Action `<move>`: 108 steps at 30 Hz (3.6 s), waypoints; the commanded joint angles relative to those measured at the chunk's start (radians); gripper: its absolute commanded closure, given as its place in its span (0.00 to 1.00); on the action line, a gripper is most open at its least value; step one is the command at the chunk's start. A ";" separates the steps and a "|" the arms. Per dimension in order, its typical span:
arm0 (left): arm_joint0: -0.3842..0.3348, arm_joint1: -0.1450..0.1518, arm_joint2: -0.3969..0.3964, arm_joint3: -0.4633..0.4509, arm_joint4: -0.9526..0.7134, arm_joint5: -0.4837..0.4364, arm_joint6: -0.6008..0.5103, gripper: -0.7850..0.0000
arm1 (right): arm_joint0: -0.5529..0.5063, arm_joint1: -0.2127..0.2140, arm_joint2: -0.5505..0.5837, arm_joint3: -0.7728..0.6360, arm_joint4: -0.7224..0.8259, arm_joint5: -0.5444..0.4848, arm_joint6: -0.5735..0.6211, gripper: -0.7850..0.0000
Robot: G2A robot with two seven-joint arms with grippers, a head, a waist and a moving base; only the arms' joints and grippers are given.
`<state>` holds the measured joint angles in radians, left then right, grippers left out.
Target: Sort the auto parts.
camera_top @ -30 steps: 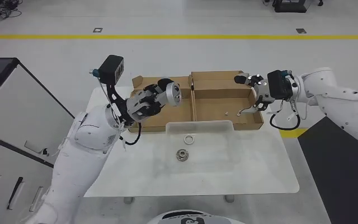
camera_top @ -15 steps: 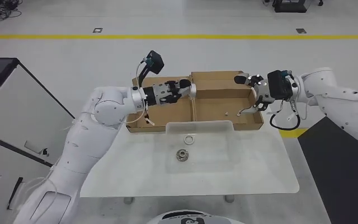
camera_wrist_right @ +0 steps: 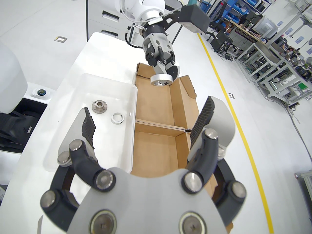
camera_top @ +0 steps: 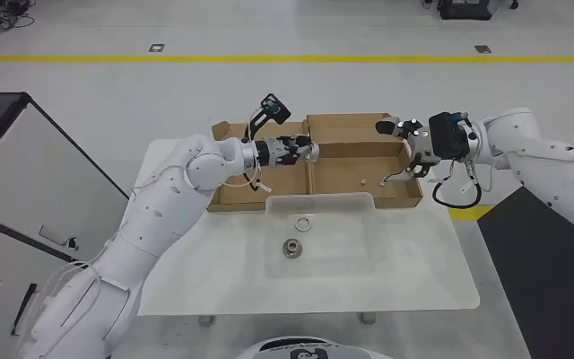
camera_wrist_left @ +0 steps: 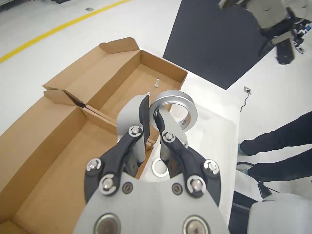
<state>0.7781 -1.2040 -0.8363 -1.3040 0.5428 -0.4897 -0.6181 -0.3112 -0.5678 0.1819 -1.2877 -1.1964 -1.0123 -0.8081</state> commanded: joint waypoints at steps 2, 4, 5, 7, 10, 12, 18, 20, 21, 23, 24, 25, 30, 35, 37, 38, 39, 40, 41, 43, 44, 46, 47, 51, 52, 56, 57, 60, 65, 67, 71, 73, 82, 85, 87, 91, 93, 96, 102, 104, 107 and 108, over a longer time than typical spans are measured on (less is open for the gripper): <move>-0.045 -0.023 0.052 0.078 0.042 0.032 0.014 1.00 | 0.000 0.000 0.000 0.000 0.000 0.000 0.000 0.00; -0.075 -0.039 0.088 0.127 0.084 0.055 0.019 1.00 | 0.000 0.000 0.000 0.000 0.000 0.000 0.000 0.00; -0.089 -0.047 0.106 0.147 0.102 0.065 0.021 1.00 | 0.000 0.000 0.000 0.000 0.000 0.000 0.000 0.00; -0.115 -0.063 0.142 0.190 0.152 0.087 0.021 1.00 | 0.000 0.000 0.000 0.000 0.000 0.000 0.000 0.00; -0.154 -0.086 0.199 0.253 0.234 0.116 -0.021 1.00 | 0.000 0.000 0.000 0.000 0.000 0.000 0.000 0.00; -0.173 -0.101 0.229 0.290 0.273 0.128 -0.042 1.00 | 0.000 0.000 0.000 0.000 0.000 0.000 0.000 0.00; -0.201 -0.138 0.286 0.382 0.341 0.132 -0.050 1.00 | 0.000 0.000 0.000 0.000 0.000 0.000 0.000 0.00; -0.206 -0.150 0.302 0.405 0.355 0.124 -0.052 1.00 | 0.000 0.000 0.000 0.000 0.000 0.000 0.000 0.00; -0.208 -0.156 0.309 0.417 0.361 0.121 -0.050 1.00 | 0.000 0.000 0.000 0.000 0.000 0.000 0.000 0.00; -0.212 -0.168 0.326 0.442 0.374 0.106 -0.053 1.00 | 0.000 0.000 0.000 0.000 0.000 0.000 0.000 0.00; -0.212 -0.175 0.334 0.452 0.379 0.103 -0.055 1.00 | 0.000 0.000 0.000 0.000 0.000 0.000 0.000 0.00; -0.214 -0.181 0.340 0.462 0.381 0.101 -0.054 1.00 | 0.000 0.000 0.000 0.000 0.000 0.000 0.000 0.00; -0.221 -0.214 0.371 0.526 0.408 0.095 -0.038 1.00 | 0.000 0.000 0.000 0.000 0.000 0.000 0.000 0.00; -0.227 -0.245 0.397 0.591 0.441 0.085 -0.010 1.00 | 0.000 0.000 0.000 0.000 0.000 0.000 0.000 0.00; -0.229 -0.256 0.406 0.615 0.455 0.077 0.005 1.00 | 0.000 0.000 0.000 0.000 0.000 0.000 0.000 0.00; -0.230 -0.262 0.410 0.628 0.460 0.072 0.007 1.00 | 0.000 0.000 0.000 0.000 0.000 0.000 0.000 0.00; -0.230 -0.267 0.414 0.640 0.463 0.069 0.010 1.00 | 0.000 0.000 0.000 0.000 0.000 0.000 0.000 0.00; -0.231 -0.273 0.416 0.652 0.467 0.068 0.016 1.00 | 0.000 0.000 0.000 0.000 0.000 0.000 0.000 0.00; -0.232 -0.278 0.418 0.663 0.470 0.066 0.020 1.00 | 0.000 0.000 0.000 0.000 0.000 0.000 0.000 0.00; -0.235 -0.288 0.419 0.684 0.470 0.066 0.027 1.00 | 0.000 0.000 0.000 0.000 0.000 0.000 0.000 0.00; -0.236 -0.293 0.420 0.692 0.470 0.065 0.030 1.00 | 0.000 0.000 0.000 0.000 0.000 0.000 0.000 0.00; -0.238 -0.303 0.422 0.710 0.473 0.067 0.037 1.00 | 0.000 0.000 0.000 0.000 0.000 0.000 0.000 0.00; -0.239 -0.308 0.422 0.718 0.473 0.066 0.042 1.00 | 0.000 0.000 0.000 0.000 0.000 0.000 0.000 0.00; -0.243 -0.325 0.427 0.754 0.490 0.062 0.063 0.62 | 0.000 0.000 0.000 0.000 0.000 0.000 0.000 0.00; -0.245 -0.329 0.427 0.763 0.491 0.061 0.067 0.56 | 0.000 0.000 0.000 0.000 0.000 0.000 0.000 0.00; -0.252 -0.343 0.424 0.797 0.493 0.060 0.079 0.26 | 0.000 0.000 0.000 0.000 0.000 0.000 0.000 0.00; -0.256 -0.345 0.422 0.804 0.494 0.062 0.084 0.24 | 0.000 0.000 0.000 0.000 0.000 0.000 0.000 0.00; -0.270 -0.352 0.414 0.819 0.497 0.068 0.100 0.04 | 0.000 0.000 0.000 0.000 0.000 0.000 0.000 0.00; -0.291 -0.353 0.393 0.841 0.494 0.070 0.126 0.00 | 0.000 0.000 0.000 0.000 0.000 0.000 0.000 0.00; -0.303 -0.350 0.381 0.843 0.491 0.063 0.135 0.00 | 0.000 0.000 0.000 0.000 0.000 0.000 0.000 0.00; -0.325 -0.335 0.356 0.826 0.477 -0.029 0.129 0.00 | 0.000 0.000 0.000 0.000 0.000 0.000 0.000 0.00; -0.334 -0.322 0.339 0.810 0.469 -0.074 0.123 0.00 | 0.000 0.000 0.000 0.000 0.000 0.000 0.000 0.00; -0.286 -0.221 0.185 0.610 0.323 -0.306 0.089 0.00 | 0.000 0.000 0.000 0.000 0.000 0.000 0.000 0.00; -0.228 -0.174 0.122 0.471 0.311 -0.301 0.030 0.00 | 0.000 0.000 0.000 0.000 0.000 0.000 0.000 0.00; -0.175 -0.140 0.071 0.349 0.309 -0.288 -0.027 0.00 | 0.000 0.000 0.000 0.000 0.000 0.000 0.000 0.00; -0.026 -0.073 -0.053 0.059 0.267 -0.238 -0.164 0.00 | 0.000 0.000 0.000 0.000 0.000 0.000 0.000 0.00; 0.055 -0.046 -0.110 -0.090 0.242 -0.207 -0.249 0.00 | 0.000 0.000 0.000 0.000 0.000 0.000 0.000 0.00; 0.158 -0.015 -0.172 -0.278 0.213 -0.176 -0.361 0.00 | 0.000 0.000 0.000 0.000 0.000 0.000 0.000 0.00; 0.280 0.016 -0.205 -0.482 0.170 -0.131 -0.493 0.00 | 0.000 0.000 0.000 0.000 0.000 0.000 0.000 0.00; 0.304 0.020 -0.202 -0.511 0.146 -0.105 -0.504 0.00 | 0.000 0.000 0.000 0.000 0.000 0.000 0.000 0.00; 0.308 0.021 -0.202 -0.519 0.143 -0.097 -0.505 0.00 | 0.000 0.000 0.000 0.000 0.000 0.000 0.000 0.00; 0.308 0.021 -0.202 -0.519 0.143 -0.097 -0.505 0.00 | 0.000 0.000 0.000 0.000 0.000 0.000 0.000 0.00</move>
<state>1.0872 -1.1831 -1.0379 -1.8245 0.6850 -0.5858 -1.1235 -0.3112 -0.5678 0.1819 -1.2877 -1.1964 -1.0123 -0.8081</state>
